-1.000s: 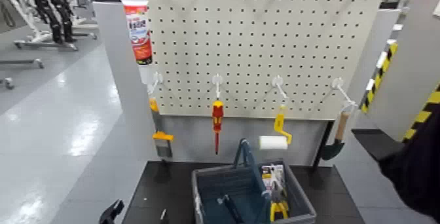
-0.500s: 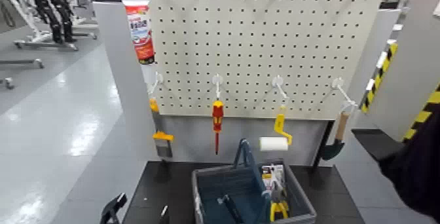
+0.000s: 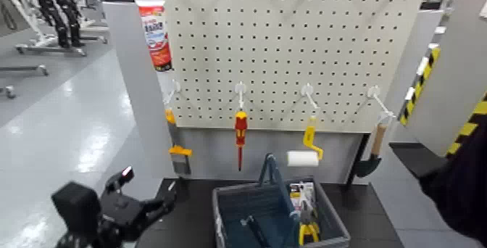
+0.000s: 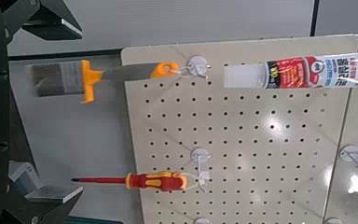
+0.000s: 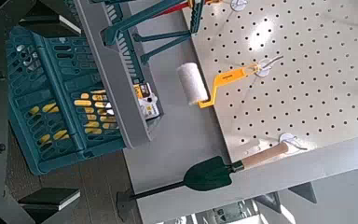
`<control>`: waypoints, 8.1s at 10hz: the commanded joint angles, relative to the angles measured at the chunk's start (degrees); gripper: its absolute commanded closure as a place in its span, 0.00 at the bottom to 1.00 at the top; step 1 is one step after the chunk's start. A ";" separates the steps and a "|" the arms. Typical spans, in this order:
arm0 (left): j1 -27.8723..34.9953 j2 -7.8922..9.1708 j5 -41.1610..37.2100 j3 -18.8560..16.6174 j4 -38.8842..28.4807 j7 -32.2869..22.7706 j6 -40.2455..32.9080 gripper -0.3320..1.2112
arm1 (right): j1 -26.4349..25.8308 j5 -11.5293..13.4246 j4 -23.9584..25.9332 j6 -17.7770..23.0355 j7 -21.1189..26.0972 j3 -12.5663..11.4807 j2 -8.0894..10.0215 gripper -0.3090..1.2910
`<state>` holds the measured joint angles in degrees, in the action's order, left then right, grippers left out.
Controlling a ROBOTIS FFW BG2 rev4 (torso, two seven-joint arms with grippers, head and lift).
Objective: Put the red glue tube into the crate.
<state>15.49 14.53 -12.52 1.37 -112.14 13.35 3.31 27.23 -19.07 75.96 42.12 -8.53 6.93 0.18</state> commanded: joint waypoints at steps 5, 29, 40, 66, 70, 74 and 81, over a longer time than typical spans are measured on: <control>-14.79 0.23 -5.41 -7.96 -3.09 11.17 16.11 0.31 | -0.42 0.00 -0.28 0.16 -0.09 0.10 -7.03 0.25; -54.07 7.00 -9.98 2.67 30.40 42.20 22.09 0.48 | -1.21 -0.53 -0.46 -0.20 -0.35 1.33 -6.42 0.26; -54.69 7.00 -11.48 3.20 29.17 41.67 24.64 0.98 | -1.04 -0.70 -0.37 -0.20 -0.35 1.24 -6.42 0.26; -41.50 -0.12 -24.22 18.40 27.59 38.94 31.84 0.98 | -1.13 -0.79 -0.46 -0.28 -0.26 1.59 -6.33 0.26; -42.73 -1.26 -18.51 22.01 37.52 42.37 29.29 0.98 | -1.39 -0.79 -0.63 -0.28 -0.26 1.68 -6.33 0.26; -43.97 -1.96 -13.41 23.85 42.44 44.83 29.47 0.98 | -1.39 -0.79 -0.63 -0.20 -0.26 1.68 -6.33 0.26; -44.67 -2.40 -10.16 24.99 45.60 46.24 29.82 0.74 | -1.39 -0.79 -0.63 -0.20 -0.26 1.77 -6.33 0.26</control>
<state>-29.17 12.13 -22.96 26.44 -66.50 59.63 33.05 25.83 -19.86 75.32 41.92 -8.79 8.70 0.18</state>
